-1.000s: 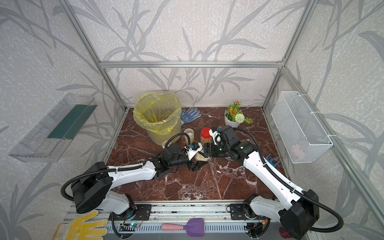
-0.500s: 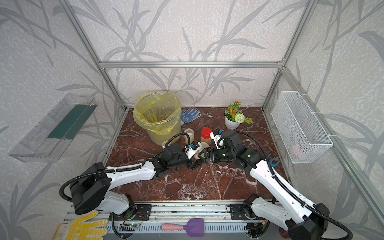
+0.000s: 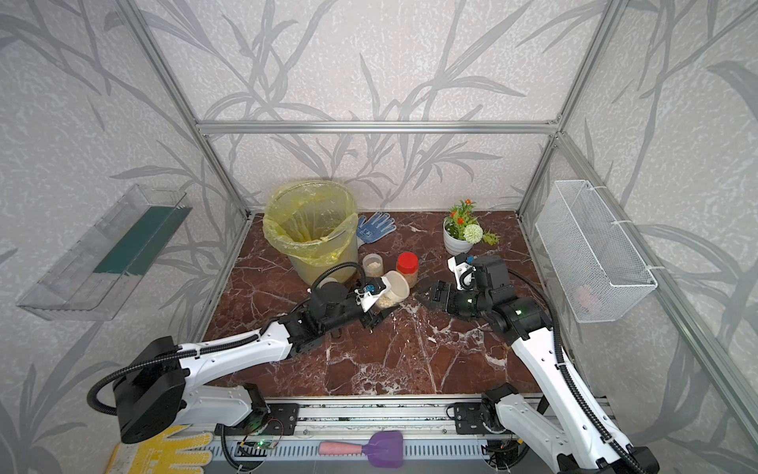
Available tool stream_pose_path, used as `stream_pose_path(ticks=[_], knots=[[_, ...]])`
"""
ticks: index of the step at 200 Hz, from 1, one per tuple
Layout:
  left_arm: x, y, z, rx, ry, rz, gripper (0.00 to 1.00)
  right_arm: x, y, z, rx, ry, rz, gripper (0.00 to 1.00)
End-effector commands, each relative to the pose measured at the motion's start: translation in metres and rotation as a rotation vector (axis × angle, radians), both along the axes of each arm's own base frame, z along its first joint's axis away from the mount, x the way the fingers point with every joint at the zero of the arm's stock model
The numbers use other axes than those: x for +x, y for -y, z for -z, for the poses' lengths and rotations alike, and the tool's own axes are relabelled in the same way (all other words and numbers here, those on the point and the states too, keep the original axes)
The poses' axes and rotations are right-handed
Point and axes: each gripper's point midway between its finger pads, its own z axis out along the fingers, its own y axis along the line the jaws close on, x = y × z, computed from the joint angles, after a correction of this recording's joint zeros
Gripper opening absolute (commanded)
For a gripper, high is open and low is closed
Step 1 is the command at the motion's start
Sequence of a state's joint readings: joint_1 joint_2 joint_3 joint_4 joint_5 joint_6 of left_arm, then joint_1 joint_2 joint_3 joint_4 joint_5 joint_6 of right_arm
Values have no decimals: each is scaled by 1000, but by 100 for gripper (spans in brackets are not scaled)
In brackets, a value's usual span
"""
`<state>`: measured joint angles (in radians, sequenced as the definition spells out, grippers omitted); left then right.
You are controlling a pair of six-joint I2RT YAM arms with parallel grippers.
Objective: Empty expired oatmeal from jars
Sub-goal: Pick up the jar from the center of the board, then unscrew the lid from the jar.
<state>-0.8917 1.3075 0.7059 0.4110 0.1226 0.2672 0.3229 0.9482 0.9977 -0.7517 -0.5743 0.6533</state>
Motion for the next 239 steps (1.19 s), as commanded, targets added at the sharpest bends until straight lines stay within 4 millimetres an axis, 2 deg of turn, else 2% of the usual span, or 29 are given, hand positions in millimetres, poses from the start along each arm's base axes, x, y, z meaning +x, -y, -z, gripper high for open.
stream_pose_path(ticks=[1, 33, 54, 102, 141, 239], knots=[[1, -4, -20, 14, 116, -3, 17, -5, -13, -22, 100, -86, -24, 96], [0, -2, -18, 24, 123, 9, 17, 7, -15, -39, 108, -97, 3, 96], [-1, 0, -16, 28, 122, 19, 16, 13, -21, -41, 82, -118, -7, 98], [-4, 4, -16, 15, 129, 32, 16, 20, -48, -29, -1, -153, -88, 98], [-6, 6, -16, 14, 127, 42, 15, 26, -58, -24, -39, -155, -116, 99], [-11, 10, -20, -4, 126, 61, 13, 19, -76, -11, -85, -172, -210, 100]])
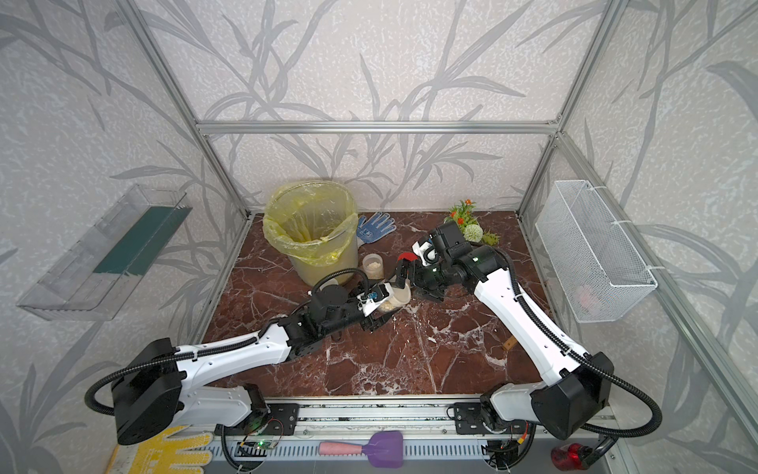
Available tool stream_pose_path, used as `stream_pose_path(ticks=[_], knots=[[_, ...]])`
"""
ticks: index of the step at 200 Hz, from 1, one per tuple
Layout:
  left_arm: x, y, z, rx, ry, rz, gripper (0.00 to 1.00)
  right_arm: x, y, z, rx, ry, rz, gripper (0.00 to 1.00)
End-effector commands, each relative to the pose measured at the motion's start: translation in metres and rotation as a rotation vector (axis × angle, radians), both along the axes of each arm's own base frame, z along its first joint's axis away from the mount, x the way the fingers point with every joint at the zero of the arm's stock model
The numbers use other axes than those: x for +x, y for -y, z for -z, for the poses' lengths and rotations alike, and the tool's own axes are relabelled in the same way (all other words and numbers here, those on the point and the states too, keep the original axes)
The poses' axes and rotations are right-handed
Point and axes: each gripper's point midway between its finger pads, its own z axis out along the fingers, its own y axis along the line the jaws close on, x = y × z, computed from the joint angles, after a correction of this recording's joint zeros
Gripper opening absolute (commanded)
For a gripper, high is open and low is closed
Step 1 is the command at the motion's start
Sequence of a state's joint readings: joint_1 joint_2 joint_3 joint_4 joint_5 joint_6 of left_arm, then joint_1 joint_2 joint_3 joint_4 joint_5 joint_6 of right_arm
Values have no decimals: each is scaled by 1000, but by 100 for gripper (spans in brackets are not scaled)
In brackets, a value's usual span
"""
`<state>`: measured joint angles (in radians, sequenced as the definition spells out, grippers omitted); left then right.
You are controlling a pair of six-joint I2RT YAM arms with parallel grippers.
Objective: Empty expired oatmeal from jars
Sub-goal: Unscrew the lid from the jar.
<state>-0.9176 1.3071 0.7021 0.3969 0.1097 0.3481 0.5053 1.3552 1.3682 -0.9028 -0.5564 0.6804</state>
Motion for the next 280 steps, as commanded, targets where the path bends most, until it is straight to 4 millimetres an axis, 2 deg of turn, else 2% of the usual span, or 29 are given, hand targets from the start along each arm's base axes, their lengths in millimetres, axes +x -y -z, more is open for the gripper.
stream_pose_path(ticks=[1, 26, 53, 69, 109, 128, 140, 167, 205, 221, 236, 260, 280], knots=[[-3, 6, -26, -66, 68, 30, 13, -8, -8, -4, 2, 12, -58, 100], [-4, 7, -25, -69, 64, 36, 13, -9, -11, -5, 6, 18, -69, 100], [-6, 8, -25, -74, 56, 44, 13, -13, -13, -4, 9, 7, -83, 95], [-7, 9, -29, -92, 50, 52, 12, -16, -15, -3, 18, 19, -118, 90], [-14, 15, -35, -138, 27, 92, 11, -26, -16, -5, 0, 64, -188, 66], [-16, 18, -33, -141, 9, 110, 11, -30, -13, -12, -12, 118, -243, 61], [-19, 19, -34, -152, -10, 131, 10, -35, -12, -19, -12, 182, -318, 55], [-31, 19, -45, -219, -68, 211, 9, -59, -19, -28, 78, 282, -549, 55], [-38, 21, -52, -261, -107, 268, 7, -74, -9, -9, 27, 500, -810, 45], [-39, 22, -51, -270, -124, 284, 5, -72, -9, 1, 15, 649, -885, 45], [-39, 23, -51, -273, -133, 293, 4, -66, -11, 4, 7, 740, -936, 51], [-40, 22, -56, -292, -124, 296, 4, -58, -16, 3, 4, 725, -996, 58], [-38, 21, -61, -308, -113, 289, 3, -60, -18, 2, 20, 686, -1055, 61]])
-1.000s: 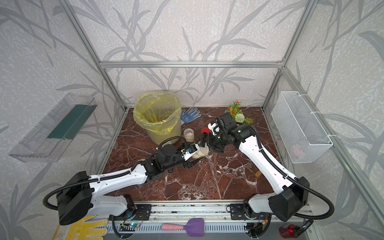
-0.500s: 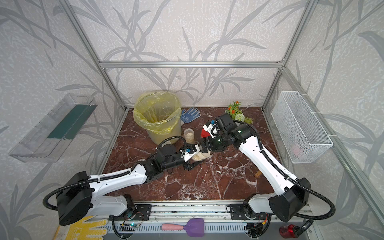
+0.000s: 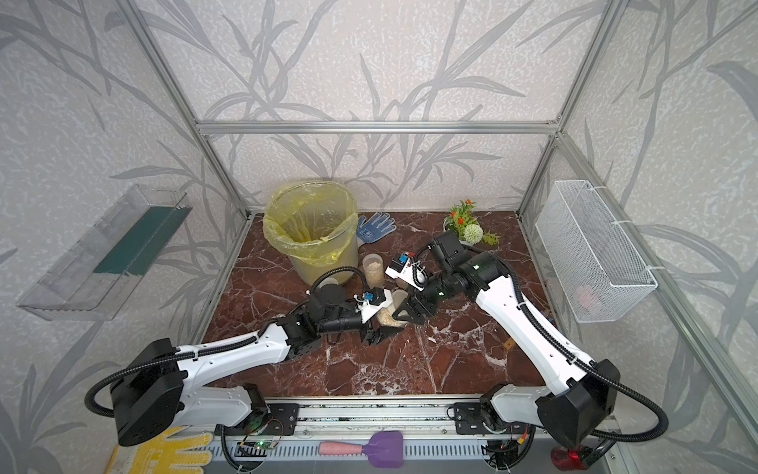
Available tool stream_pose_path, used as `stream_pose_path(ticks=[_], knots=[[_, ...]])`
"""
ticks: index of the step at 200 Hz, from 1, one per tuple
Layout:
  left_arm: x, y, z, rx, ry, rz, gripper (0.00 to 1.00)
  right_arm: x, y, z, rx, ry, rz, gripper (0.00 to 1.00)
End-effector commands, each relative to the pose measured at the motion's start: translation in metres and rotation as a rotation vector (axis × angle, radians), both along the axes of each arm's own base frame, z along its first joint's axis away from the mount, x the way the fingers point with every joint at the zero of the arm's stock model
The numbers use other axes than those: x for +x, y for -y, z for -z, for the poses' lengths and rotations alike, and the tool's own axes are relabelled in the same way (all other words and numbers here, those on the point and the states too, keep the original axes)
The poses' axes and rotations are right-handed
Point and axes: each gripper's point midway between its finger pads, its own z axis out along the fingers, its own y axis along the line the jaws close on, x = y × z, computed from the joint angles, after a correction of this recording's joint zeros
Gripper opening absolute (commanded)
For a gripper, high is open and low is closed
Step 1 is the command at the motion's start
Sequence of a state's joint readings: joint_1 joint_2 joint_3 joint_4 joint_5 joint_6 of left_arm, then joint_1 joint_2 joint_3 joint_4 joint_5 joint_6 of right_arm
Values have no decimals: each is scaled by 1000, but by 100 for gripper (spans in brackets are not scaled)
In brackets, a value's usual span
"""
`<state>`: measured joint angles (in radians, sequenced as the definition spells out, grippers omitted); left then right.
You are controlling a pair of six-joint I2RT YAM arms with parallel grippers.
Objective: Empty expired oatmeal from jars
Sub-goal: Unscrew the lid from the jar.
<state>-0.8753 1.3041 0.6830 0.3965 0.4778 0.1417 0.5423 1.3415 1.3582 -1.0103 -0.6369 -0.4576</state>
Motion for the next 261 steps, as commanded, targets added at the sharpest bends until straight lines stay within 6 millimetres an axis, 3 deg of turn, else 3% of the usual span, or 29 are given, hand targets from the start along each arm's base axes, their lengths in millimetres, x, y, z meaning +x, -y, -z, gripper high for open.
stream_pose_path(ticks=[1, 76, 136, 183, 226, 261], knots=[[5, 5, -64, -191, 138, 5, 3, -22, -14, -3, 35, -34, -205, 61], [17, -4, -63, -187, 152, -51, 0, -22, -2, -6, 51, 24, -186, 84], [27, -3, -60, -203, 138, -74, 0, -23, 12, -5, 69, 44, -134, 90], [27, -9, -61, -198, 145, -93, 0, -21, 36, -8, 52, 114, -38, 92], [22, -15, -65, -203, 154, -97, 0, -7, 52, -15, 76, 194, 105, 94], [24, -19, -60, -186, 165, -124, 0, 17, 57, -26, 95, 126, 302, 95]])
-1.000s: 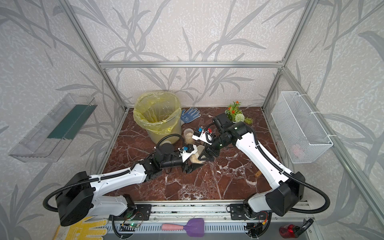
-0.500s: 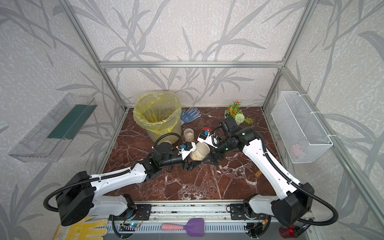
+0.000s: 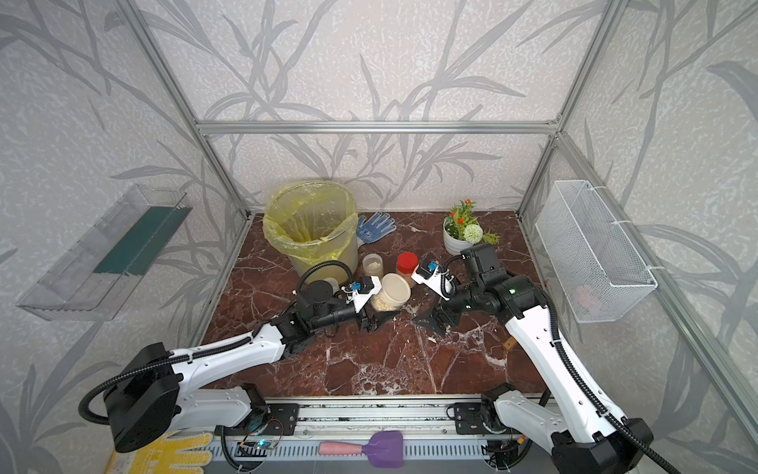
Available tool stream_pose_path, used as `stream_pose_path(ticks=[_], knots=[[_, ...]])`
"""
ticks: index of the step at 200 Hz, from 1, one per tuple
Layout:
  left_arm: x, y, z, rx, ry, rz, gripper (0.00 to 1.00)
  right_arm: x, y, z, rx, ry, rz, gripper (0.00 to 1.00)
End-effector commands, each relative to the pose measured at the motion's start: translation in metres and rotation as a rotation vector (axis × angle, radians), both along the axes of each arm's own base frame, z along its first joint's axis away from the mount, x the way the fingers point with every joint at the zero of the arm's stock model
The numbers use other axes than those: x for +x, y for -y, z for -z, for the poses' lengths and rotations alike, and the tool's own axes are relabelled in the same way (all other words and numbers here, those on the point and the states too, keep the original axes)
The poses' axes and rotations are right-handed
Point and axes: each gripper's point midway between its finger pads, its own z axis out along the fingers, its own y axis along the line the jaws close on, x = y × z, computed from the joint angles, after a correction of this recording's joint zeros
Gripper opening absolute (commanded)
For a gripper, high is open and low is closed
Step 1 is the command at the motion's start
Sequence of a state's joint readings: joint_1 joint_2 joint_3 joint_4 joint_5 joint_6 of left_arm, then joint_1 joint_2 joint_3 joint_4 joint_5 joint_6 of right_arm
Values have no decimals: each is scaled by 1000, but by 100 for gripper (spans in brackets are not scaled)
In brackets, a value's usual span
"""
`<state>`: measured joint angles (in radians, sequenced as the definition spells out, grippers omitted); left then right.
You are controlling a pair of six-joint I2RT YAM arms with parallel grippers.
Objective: Empty expired oatmeal from jars
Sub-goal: Unscrew the lid from the jar.
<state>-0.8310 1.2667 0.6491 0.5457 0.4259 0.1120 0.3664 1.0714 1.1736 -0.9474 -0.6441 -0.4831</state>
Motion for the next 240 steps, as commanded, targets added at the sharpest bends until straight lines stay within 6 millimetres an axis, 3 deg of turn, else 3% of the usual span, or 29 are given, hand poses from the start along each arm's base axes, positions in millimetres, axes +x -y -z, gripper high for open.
stream_pose_path(ticks=[1, 50, 68, 116, 184, 240], knots=[[1, -6, -28, -65, 85, -26, 0, 23, 2, -13, 42, -29, 154, 95], [8, -14, -22, -38, 106, -89, 0, 24, -7, -50, 260, -239, 403, 93], [10, -17, -22, -32, 110, -108, 0, 30, -1, -54, 306, -317, 583, 93], [14, -17, -15, -4, 122, -132, 0, 38, -16, -48, 289, -421, 847, 93], [15, -22, -11, 29, 154, -147, 0, 52, -46, -39, 274, -549, 895, 93], [15, -22, -8, 39, 160, -152, 0, 48, -60, -27, 207, -597, 876, 99]])
